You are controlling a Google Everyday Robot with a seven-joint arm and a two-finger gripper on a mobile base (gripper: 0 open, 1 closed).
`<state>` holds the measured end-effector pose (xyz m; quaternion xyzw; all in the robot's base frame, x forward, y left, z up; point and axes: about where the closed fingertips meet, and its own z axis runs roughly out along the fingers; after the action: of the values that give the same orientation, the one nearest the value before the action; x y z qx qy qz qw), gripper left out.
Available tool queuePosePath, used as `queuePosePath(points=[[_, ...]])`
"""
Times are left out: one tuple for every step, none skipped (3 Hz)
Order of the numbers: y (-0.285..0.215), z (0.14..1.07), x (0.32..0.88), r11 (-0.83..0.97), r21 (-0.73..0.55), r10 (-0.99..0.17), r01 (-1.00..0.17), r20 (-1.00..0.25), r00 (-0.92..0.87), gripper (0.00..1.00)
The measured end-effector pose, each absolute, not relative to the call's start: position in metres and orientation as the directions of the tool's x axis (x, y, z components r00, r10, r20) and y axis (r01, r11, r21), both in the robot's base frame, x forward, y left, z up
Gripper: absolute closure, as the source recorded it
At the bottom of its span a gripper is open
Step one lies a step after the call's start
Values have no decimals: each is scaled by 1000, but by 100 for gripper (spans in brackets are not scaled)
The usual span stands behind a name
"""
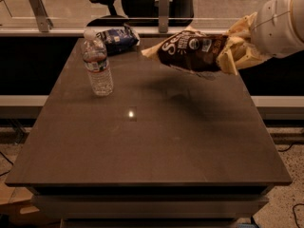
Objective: Move brown chip bag near water bottle
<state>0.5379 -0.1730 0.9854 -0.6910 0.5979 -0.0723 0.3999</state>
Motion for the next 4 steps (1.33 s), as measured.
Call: queuePosePath(points=[[-150,979,520,-45,-632,-855,-773,-376,357,100],[-130,971,508,-97,-627,-831,-773,-377,409,100],[-115,958,499,-120,-605,-800,-787,-410,437,100],[-107,944,495,-121,-578,-773,-807,-456,442,100]])
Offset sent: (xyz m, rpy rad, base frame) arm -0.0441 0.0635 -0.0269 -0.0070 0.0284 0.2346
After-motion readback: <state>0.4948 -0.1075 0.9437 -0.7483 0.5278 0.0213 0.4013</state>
